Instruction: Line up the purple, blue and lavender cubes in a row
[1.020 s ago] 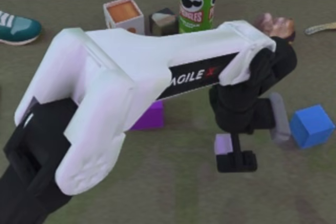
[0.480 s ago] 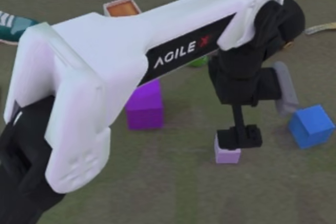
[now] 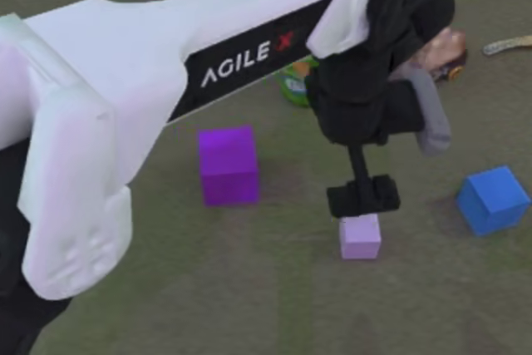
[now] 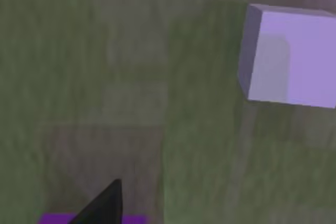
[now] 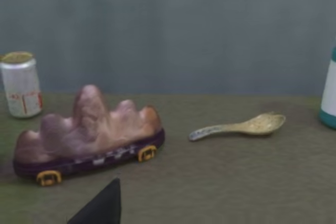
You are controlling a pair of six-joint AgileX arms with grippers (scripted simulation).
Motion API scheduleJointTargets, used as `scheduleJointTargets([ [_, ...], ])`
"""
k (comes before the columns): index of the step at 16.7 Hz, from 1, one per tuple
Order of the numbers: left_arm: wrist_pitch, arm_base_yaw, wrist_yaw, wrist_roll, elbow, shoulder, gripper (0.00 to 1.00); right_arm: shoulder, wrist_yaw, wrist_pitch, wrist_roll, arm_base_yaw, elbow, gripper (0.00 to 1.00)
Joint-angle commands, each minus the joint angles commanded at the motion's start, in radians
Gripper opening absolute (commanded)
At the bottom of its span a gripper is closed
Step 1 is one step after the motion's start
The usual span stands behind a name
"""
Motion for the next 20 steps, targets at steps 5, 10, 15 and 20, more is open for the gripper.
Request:
scheduleJointTargets([
  [5, 0.194, 0.156, -0.011, -0.101, -0.321, -0.358, 1.00, 0.273, 0.001, -0.170, -0.017, 0.031, 0.229, 1.00],
  [10, 0.469, 0.367, -0.019, -0.246, -0.810, -0.901, 1.00, 0.720, 0.003, -0.407, -0.041, 0.072, 0.527, 1.00],
  [15, 0.768, 0.581, -0.025, -0.401, -1.351, -1.468, 1.00, 1.183, 0.003, -0.656, -0.066, 0.116, 0.826, 1.00],
  [20, 1.038, 0.743, -0.023, -0.527, -1.788, -1.916, 1.00, 1.531, 0.003, -0.860, -0.086, 0.154, 1.087, 1.00],
])
